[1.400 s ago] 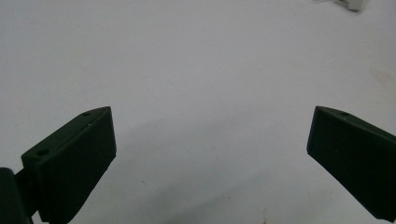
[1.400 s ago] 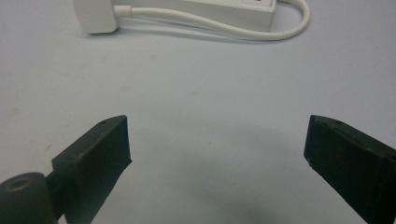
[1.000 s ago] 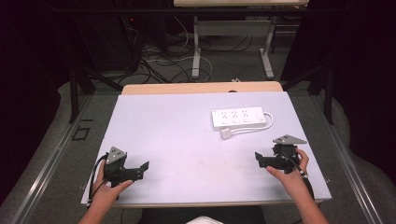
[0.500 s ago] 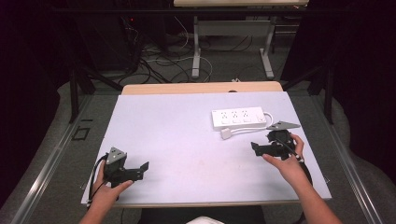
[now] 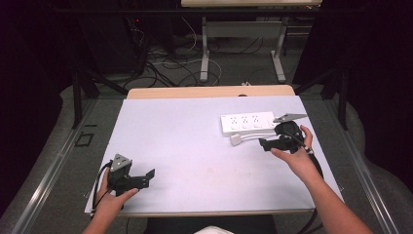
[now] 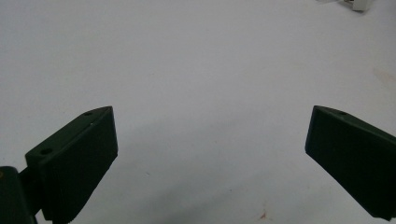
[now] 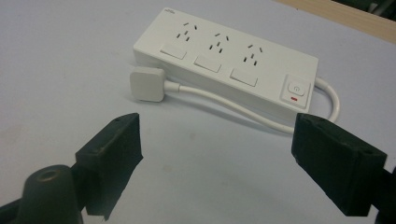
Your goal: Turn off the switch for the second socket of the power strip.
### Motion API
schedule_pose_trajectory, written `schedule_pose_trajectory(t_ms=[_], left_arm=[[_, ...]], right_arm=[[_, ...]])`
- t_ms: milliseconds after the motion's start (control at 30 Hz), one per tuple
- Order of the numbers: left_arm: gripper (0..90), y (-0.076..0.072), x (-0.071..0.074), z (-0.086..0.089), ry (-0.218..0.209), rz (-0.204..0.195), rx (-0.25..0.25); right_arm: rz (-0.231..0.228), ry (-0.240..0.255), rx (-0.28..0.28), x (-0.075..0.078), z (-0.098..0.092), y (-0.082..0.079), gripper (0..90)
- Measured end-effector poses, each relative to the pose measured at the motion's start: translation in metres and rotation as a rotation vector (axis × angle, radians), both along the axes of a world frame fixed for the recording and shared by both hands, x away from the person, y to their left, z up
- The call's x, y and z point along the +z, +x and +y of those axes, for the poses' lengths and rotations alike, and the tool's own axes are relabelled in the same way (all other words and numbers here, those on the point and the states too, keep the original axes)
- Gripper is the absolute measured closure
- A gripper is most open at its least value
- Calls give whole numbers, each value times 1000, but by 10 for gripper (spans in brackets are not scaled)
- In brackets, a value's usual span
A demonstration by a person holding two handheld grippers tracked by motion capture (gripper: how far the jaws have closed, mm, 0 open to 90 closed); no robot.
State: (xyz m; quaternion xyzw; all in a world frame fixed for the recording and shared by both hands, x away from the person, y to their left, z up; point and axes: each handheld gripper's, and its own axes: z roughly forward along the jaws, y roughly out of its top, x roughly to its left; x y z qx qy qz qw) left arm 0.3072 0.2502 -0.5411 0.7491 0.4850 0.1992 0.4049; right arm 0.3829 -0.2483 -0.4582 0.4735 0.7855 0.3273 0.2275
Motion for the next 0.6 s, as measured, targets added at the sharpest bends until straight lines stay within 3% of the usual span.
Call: schedule_pose_trajectory(t_ms=[600], left_arm=[[24,0,0,0,1,1,0]], right_arm=[[37,-20,2,17,10,27,163]])
